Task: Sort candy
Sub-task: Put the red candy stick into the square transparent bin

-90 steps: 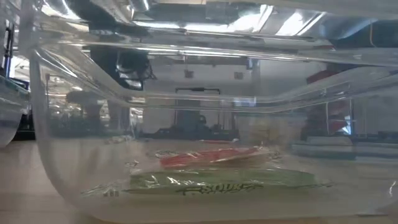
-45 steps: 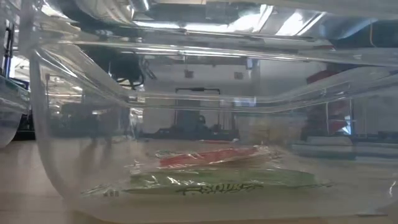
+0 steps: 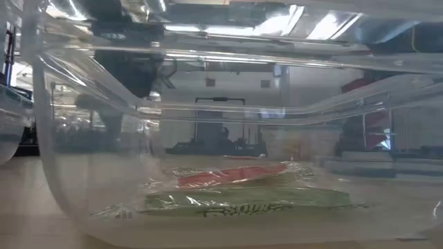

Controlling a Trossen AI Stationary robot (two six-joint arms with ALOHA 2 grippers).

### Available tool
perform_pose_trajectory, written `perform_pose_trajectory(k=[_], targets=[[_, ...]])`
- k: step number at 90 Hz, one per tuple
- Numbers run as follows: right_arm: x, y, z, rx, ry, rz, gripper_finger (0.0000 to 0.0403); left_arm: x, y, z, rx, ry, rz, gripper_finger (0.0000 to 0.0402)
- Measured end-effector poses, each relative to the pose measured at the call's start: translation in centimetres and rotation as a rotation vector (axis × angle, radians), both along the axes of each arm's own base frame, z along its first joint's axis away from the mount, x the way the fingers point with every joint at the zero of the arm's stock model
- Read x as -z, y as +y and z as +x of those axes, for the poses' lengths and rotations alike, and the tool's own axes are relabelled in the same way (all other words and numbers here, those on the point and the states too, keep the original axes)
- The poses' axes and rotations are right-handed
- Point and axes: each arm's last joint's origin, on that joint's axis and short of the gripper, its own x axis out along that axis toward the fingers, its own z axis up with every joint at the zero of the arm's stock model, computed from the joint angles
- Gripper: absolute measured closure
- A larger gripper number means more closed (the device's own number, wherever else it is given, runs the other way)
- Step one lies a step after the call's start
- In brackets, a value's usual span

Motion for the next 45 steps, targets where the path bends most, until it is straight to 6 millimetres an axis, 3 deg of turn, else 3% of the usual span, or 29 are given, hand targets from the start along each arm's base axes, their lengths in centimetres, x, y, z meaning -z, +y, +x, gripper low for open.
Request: perform_pose_trajectory(k=[11, 25, 36, 45], targets=[[0.0, 0.0, 0.0, 0.000, 0.000, -0.001, 0.0238, -3.2, -2.7, 1.5, 0.168, -0.234, -0.092, 0.0401], [0.0, 0.0, 0.0, 0.000, 0.001, -0.001, 0.0238, -5.4, -7.3, 3.9, 0.429, -0.527, -0.105, 0.0402], [0.0, 0.0, 0.0, -0.001, 0.001, -0.002, 0.0238, -6.3, -11.5, 5.6, 0.653, -0.768, -0.075, 0.0401], [0.0, 0.0, 0.0, -0.001, 0.000, -0.003, 0.0238, -6.0, -13.9, 6.8, 0.687, -0.860, -0.082, 0.0401]])
